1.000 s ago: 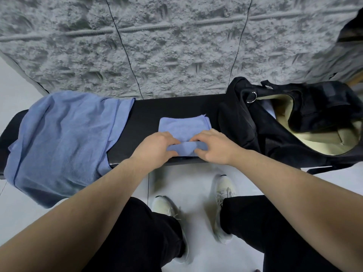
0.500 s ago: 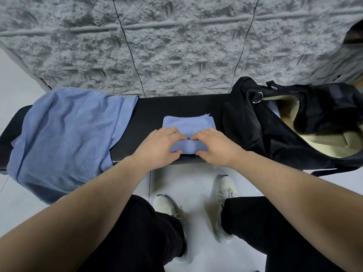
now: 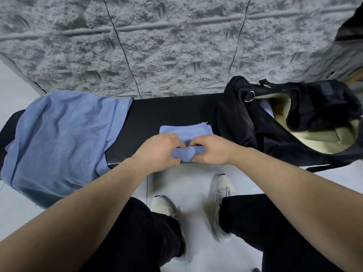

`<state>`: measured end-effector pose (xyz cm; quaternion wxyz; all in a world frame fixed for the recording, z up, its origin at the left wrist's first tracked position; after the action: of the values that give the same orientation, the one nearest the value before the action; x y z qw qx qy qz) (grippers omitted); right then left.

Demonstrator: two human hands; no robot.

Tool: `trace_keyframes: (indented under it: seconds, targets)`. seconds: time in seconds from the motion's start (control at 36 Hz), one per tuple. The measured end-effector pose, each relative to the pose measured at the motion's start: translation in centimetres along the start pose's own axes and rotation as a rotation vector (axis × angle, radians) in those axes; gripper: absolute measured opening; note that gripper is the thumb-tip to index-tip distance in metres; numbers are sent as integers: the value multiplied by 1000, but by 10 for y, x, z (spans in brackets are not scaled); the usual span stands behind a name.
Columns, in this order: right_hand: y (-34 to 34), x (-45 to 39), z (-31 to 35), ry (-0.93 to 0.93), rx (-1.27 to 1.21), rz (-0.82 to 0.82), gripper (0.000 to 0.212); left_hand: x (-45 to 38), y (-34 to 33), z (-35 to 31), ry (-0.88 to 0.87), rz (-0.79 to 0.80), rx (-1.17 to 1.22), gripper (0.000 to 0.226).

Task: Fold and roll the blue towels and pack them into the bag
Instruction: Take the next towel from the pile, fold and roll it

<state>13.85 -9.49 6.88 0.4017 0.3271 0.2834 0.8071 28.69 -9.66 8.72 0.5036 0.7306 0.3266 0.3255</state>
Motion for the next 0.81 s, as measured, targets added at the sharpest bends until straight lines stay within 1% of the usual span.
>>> trace_keyframes:
  seconds: [0.08,0.14,0.17,0.22,0.25,0.28,0.36,0.44,0.5,0.58,0.64,0.72,0.75,0.81]
  targets:
    - [-1,0,-1,35,-3,-18,6,-1,-2,3,13,41,31,17]
    - [-1,-1,-2,78,35,-41,10,-1,-2,4,6,33,74,15]
    - [0,0,-3,86,80,-59,20,0,-1,6,4,17,97,14]
    - [3,2,-6,80,181,-94,48,0,0,7,12,-3,109,12]
    - [6,3,-5,87,221,-115,56,0,2,7,17,-13,91,11]
    - [8,4,-4,100,253,-137,58,0,2,8,17,-30,66,12]
    - [9,4,2,134,288,-172,48,1,4,8,18,-50,28,23]
    - [8,2,4,134,236,-192,34,0,0,9,19,-17,-10,21]
    - [8,2,3,130,194,-200,31,1,-3,10,9,-25,-34,25]
    - [10,3,2,137,144,-208,27,5,-2,15,1,-87,-59,43]
    - [11,3,2,131,127,-218,26,7,-1,19,8,-87,-60,51]
    - [11,2,2,115,131,-203,25,6,1,21,31,-82,-27,45]
    - [11,3,4,114,131,-191,21,6,3,19,31,-93,-24,38]
    - [11,3,6,117,130,-168,17,5,9,13,24,-114,-37,16]
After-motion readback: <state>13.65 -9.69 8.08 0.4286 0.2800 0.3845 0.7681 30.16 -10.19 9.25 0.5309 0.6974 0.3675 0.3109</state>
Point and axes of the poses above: each hand's wrist, its own x-axis away from the middle knuckle, its own y-axis out of the back of the hand, z = x × y, the point moved 5 cm from there along -x, towards the middle knuckle, and after that the axes turned 1 degree about -z, right-handed, at the moved point
